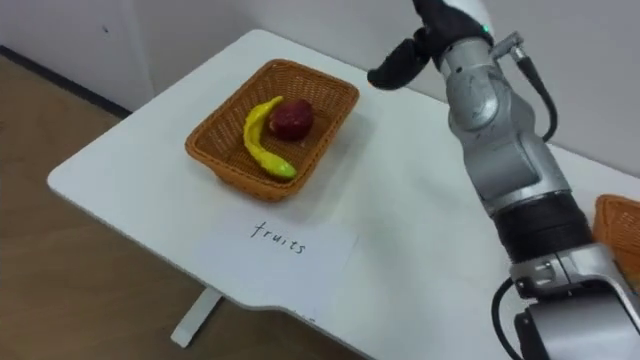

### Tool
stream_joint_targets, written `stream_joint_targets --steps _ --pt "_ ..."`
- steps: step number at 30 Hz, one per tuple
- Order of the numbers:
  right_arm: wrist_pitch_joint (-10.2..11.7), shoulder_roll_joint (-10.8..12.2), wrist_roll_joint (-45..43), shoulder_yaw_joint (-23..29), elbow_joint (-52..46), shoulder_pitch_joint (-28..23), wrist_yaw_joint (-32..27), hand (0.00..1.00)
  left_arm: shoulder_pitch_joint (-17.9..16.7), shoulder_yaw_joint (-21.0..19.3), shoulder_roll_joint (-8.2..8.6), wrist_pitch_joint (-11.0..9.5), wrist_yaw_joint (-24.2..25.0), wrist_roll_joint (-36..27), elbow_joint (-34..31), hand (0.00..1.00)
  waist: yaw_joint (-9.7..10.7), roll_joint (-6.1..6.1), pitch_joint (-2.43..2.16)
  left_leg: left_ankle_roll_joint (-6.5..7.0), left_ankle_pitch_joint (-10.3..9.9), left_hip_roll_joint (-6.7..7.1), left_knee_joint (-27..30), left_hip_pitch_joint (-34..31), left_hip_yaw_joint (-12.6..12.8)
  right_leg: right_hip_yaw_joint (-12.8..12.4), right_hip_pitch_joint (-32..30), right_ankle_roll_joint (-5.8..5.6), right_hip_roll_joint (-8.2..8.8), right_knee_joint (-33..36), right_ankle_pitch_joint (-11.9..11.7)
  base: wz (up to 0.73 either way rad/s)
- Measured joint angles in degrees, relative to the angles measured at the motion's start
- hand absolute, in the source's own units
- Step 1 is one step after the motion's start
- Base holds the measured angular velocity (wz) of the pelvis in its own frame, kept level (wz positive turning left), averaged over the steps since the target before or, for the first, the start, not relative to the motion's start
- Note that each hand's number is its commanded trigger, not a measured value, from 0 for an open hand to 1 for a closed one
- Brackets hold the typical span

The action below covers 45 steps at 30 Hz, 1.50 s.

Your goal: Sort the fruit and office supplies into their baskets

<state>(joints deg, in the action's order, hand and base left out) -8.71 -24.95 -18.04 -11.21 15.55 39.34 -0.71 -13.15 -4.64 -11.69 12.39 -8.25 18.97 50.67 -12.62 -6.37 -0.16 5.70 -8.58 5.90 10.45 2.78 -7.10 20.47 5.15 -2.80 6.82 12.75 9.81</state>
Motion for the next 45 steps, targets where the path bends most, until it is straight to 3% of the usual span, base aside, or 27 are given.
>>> stream_joint_targets --steps 1,5,9,13,19,24,26,30,32,34,38,43,45 --pt "0.01 -0.36 0.48 0.77 -0.36 -0.04 0.09 0.00 0.39 -0.54 -0.09 -0.23 -0.02 0.01 0.02 0.00 1.05 -0.41 -0.32 -0.01 -0.01 -0.12 -0.11 0.18 0.33 -0.12 0.00 0.03 -0.08 -0.01 -0.02 -0.12" --pt "-0.01 -0.72 6.12 3.99 -0.87 -0.04 0.05 0.00 0.91 -0.90 -0.04 -1.26 -0.03 -0.18 0.04 0.00 3.17 -0.34 -0.29 0.06 -0.12 -0.28 -0.72 1.24 1.01 -1.11 0.71 0.10 -0.28 -0.12 -0.23 -0.11" --pt "-0.33 -1.78 10.84 4.21 -2.66 -0.78 0.18 0.00 0.84 -0.89 0.04 -0.94 -0.03 -0.22 -0.11 0.00 4.34 -0.03 -0.13 0.01 -0.55 -1.05 -0.80 1.74 3.25 -3.27 0.35 0.33 -1.03 -0.32 -0.91 -0.30" --pt "-0.70 -2.02 20.58 8.36 -4.38 -1.70 0.87 0.00 0.82 -0.87 0.02 -0.68 -0.32 -0.05 -0.08 0.00 6.49 0.22 -0.06 -0.07 -0.71 -1.56 -0.92 1.86 4.49 -4.95 0.26 0.48 -1.72 -1.16 -1.47 -0.17" --pt "-0.70 -2.64 27.61 11.28 -4.75 -1.91 0.67 0.00 0.92 -1.06 0.04 -0.73 -2.74 0.12 -0.01 0.00 8.20 0.27 -0.24 -0.53 -1.03 -2.86 -1.13 1.96 8.40 -8.31 -1.24 1.20 -3.06 -1.59 -2.24 -0.33" --pt "-0.67 -2.77 36.64 15.96 -5.86 -2.88 -0.72 0.00 0.80 -0.84 0.85 -0.89 -2.99 -0.79 -0.06 0.00 10.85 0.67 -0.44 -0.82 -1.17 -3.54 -1.27 1.70 9.87 -9.69 -2.20 1.63 -3.81 -2.21 -2.94 -0.20" --pt "-0.67 -2.85 41.89 17.84 -5.88 -2.95 -2.37 0.00 0.71 -0.71 1.55 -1.24 -3.90 -0.96 -0.03 0.00 12.69 0.98 -0.43 -0.98 -1.26 -3.80 -1.28 1.76 10.38 -10.20 -2.27 1.77 -4.07 -2.18 -3.09 -0.11" --pt "-0.52 -3.17 42.88 21.19 -6.83 -3.75 -5.61 0.00 0.78 -0.86 1.59 -1.88 -4.05 -0.79 -0.03 0.00 14.62 1.17 -0.57 -1.52 -1.67 -4.66 -1.29 2.19 12.16 -11.62 -2.35 2.28 -4.98 -2.49 -3.49 -0.25" --pt "0.51 -4.07 43.50 22.52 -7.67 -5.86 -6.93 0.00 0.48 -0.81 1.60 -2.46 -4.12 -0.80 -0.03 0.00 14.84 1.28 -0.59 -1.86 -1.91 -5.22 -1.54 2.83 13.40 -12.51 -2.06 2.66 -5.61 -3.17 -3.96 -0.30" --pt "0.60 -4.10 43.93 25.04 -7.79 -8.19 -9.14 0.00 0.11 -0.76 1.82 -2.51 -4.15 -0.76 0.13 0.00 16.71 1.35 -0.68 -2.16 -2.06 -5.65 -1.86 2.86 14.33 -12.63 -2.30 2.81 -5.98 -3.08 -4.05 -0.22" --pt "0.60 -4.10 47.18 29.44 -7.90 -12.09 -15.41 0.00 -0.41 -0.88 1.96 -2.50 -5.27 -0.67 0.08 0.00 17.79 2.01 -0.82 -2.76 -2.45 -6.45 -1.84 2.91 16.34 -14.49 -3.17 3.38 -6.92 -2.94 -4.40 -0.32" --pt "1.66 -4.12 52.83 35.27 -7.91 -17.23 -22.61 0.00 -1.20 -0.90 1.86 -2.86 -6.50 -0.67 0.00 0.00 20.38 2.28 -0.64 -3.28 -2.60 -7.02 -1.80 2.96 16.87 -14.78 -3.15 3.57 -7.53 -3.01 -4.43 -0.05" --pt "2.38 -4.01 53.71 37.62 -7.91 -20.63 -24.86 0.00 -1.49 -0.98 1.89 -3.11 -6.68 -0.41 0.00 0.00 20.29 2.21 -0.49 -3.48 -2.71 -7.27 -1.79 3.09 17.59 -15.21 -3.16 3.73 -7.87 -3.12 -4.50 -0.10"
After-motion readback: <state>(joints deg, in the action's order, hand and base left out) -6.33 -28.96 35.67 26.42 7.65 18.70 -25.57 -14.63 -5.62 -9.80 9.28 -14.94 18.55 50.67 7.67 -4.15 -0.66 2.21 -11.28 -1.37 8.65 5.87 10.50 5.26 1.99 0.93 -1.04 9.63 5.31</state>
